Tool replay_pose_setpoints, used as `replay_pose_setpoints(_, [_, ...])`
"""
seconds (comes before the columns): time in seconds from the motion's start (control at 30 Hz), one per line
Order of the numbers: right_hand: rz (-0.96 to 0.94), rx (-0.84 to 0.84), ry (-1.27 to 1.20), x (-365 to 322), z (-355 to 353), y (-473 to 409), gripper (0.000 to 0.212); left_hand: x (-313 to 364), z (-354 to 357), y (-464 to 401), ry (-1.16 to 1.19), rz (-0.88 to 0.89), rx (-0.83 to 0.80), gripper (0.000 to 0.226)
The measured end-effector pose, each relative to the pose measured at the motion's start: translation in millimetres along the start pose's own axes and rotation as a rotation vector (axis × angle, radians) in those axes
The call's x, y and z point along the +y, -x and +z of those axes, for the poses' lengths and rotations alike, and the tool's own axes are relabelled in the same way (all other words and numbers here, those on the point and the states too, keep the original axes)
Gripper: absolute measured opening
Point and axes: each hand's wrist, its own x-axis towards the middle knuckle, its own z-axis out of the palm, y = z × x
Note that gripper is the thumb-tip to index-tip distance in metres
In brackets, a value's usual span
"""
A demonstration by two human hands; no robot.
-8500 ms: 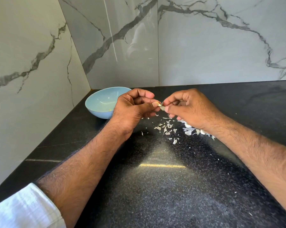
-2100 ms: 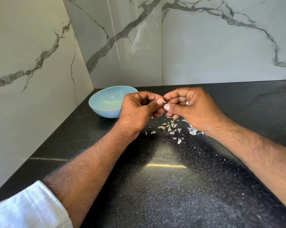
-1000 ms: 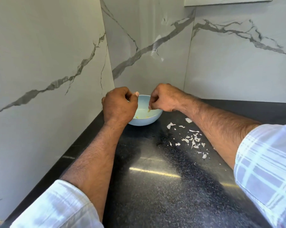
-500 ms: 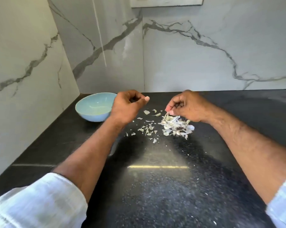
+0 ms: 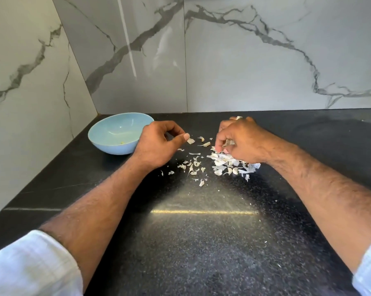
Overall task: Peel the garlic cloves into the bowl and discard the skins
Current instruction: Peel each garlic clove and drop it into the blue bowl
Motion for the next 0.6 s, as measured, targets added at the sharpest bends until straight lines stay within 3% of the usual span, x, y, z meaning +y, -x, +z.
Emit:
replay_pose_setpoints(0.23, [0.001, 0.0, 0.006, -4, 5, -1, 0.008, 5, -4, 5, -0.018, 0.011, -0.016, 0.016])
replay_pose_setpoints(0.37, [0.017, 0.124, -0.076, 2, 5, 1, 0.026, 7, -9, 10, -0.021, 0.016, -0.01, 0.016])
replay_pose_setpoints(0.43, [0.013, 0.159, -0.086, 2, 4, -1, 0.026, 5, -11, 11, -0.018, 0.013, 0.001, 0.017])
replay_pose_setpoints(0.6, [0.004, 0.064, -0.012, -2, 12, -13, 0.023, 2, -12, 10, -0.019, -0.014, -0.006, 0.018])
